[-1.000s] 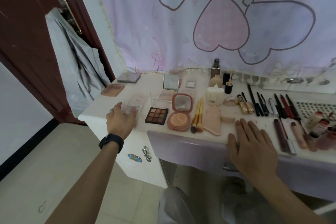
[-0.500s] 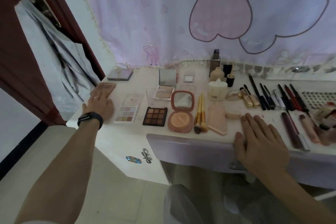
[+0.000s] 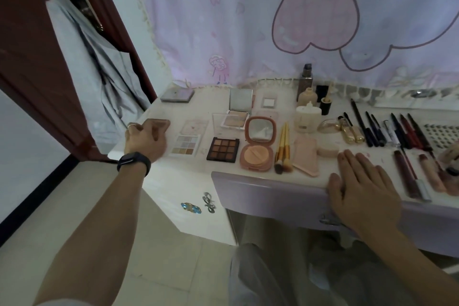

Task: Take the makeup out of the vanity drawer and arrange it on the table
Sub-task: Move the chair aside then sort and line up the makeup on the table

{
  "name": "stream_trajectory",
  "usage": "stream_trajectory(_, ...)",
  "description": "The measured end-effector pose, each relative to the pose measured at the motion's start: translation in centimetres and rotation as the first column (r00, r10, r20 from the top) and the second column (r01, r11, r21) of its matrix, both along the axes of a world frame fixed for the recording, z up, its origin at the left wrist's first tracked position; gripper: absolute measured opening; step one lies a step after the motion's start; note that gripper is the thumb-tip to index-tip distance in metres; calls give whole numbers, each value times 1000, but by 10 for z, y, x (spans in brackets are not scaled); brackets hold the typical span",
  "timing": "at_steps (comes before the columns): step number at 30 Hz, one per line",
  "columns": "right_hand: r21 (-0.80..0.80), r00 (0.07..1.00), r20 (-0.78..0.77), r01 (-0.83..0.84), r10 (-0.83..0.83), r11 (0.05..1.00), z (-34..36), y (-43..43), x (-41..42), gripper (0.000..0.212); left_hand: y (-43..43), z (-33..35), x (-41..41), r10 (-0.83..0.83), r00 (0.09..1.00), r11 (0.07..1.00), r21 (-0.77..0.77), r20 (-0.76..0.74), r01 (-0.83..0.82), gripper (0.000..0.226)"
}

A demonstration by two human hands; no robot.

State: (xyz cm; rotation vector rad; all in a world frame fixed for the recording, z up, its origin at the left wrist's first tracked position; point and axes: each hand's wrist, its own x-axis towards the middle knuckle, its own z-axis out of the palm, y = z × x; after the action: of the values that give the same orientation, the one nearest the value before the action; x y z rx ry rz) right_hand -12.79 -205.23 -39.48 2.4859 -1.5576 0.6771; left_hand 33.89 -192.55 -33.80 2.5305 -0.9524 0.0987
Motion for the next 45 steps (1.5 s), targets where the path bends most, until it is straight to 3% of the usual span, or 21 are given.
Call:
stream_trajectory(5,24,1000,-22,-16,16,1000,3,2,-2,68,15,-2,-10,53,995,985,157,85,-65,45)
stream_trajectory(7,37,1000,-16,-17,17,999,7,4,-1,68,20,-2,-17,48,997,989,141,54,-55,45)
stream_trajectory(11,57,1000,-19,-5,6,998,13,9,0,69,29,4,-28,90,991,996,-7,-100,-91,46)
stream_trajectory(14,82,1000,-27,-3,6,997,17,10,-1,70,35,14,-35,144,956,969,-161,-254,-189,66)
stream_trajectory(17,92,999,-36,-27,30,995,18,10,-4,73,41,34,-53,105,828,840,-396,-550,-370,86)
stream_trajectory(19,97,999,-23,-44,47,994,16,10,-6,73,40,47,-70,-32,776,759,-521,-630,-392,90)
stream_trajectory(23,114,998,-12,-55,56,992,17,9,-6,74,28,69,-119,-297,760,664,-697,-577,-270,81)
stream_trajectory(27,157,997,8,-77,76,985,21,11,-10,73,3,83,-186,-469,768,631,-774,-436,-55,62)
stream_trajectory(30,177,974,184,-165,132,970,28,12,-14,74,-11,86,-239,-544,791,631,-758,-281,165,61)
stream_trajectory(33,230,807,577,-308,126,923,49,16,-18,71,-20,84,-279,-630,760,630,-678,-161,378,66)
stream_trajectory(34,266,696,713,-386,89,884,61,17,-18,66,-23,82,-289,-657,742,630,-640,-137,440,67)
stream_trajectory(36,355,452,890,-612,-55,707,88,14,-19,55,-28,80,-305,-693,716,632,-550,-84,546,72)
stream_trajectory(38,415,375,908,-733,-189,539,108,10,-21,37,-30,79,-318,-713,701,631,-464,-29,622,77)
stream_trajectory(41,419,325,907,-760,-268,496,119,6,-26,16,-29,79,-328,-721,693,630,-388,30,672,84)
stream_trajectory(43,416,264,892,-797,-366,438,118,4,-30,15,-28,77,-331,-706,708,648,-401,2,648,91)
stream_trajectory(45,395,199,839,-863,-506,314,115,4,-33,19,-26,76,-333,-675,733,683,-446,-83,578,94)
